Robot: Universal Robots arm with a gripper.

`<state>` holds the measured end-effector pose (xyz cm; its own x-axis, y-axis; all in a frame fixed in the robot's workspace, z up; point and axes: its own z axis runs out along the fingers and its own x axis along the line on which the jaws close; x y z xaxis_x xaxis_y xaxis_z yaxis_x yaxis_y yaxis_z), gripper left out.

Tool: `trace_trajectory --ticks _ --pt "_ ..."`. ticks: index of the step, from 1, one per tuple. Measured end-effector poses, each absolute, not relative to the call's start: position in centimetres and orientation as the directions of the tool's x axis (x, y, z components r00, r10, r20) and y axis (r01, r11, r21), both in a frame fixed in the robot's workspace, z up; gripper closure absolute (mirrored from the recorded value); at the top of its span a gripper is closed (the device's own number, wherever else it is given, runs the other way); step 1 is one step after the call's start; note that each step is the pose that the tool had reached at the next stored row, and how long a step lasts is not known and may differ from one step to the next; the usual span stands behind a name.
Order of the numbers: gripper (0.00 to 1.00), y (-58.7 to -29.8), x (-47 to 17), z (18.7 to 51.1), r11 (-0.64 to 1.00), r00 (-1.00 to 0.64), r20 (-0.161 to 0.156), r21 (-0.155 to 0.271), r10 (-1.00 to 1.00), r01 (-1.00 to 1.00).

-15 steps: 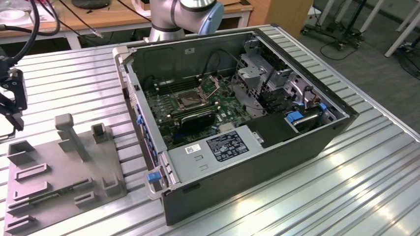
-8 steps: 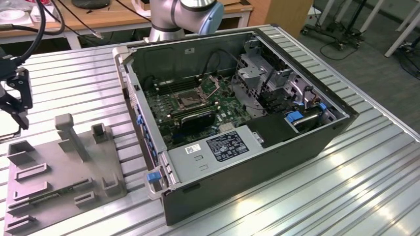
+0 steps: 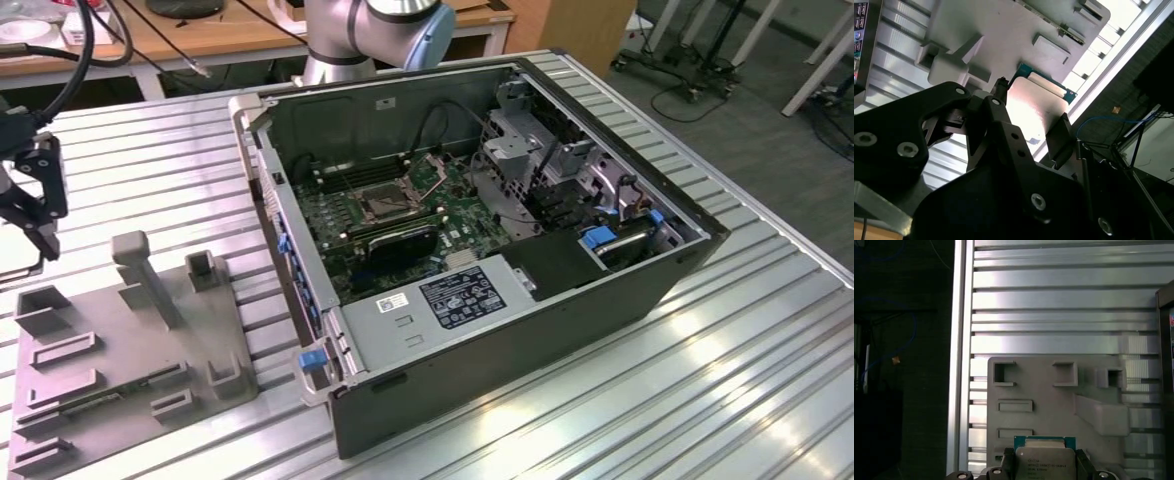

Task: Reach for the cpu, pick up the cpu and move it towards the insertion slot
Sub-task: 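Pick up the cpu and move it towards the insertion slot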

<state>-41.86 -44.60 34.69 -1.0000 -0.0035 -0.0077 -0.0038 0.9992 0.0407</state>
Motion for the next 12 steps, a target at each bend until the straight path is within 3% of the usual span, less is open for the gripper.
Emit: trace_trajectory --ticks 12 --pt "0.45 -44.6 -41.8 36.0 0.999 -1.0 -0.008 0.041 -0.004 -0.004"
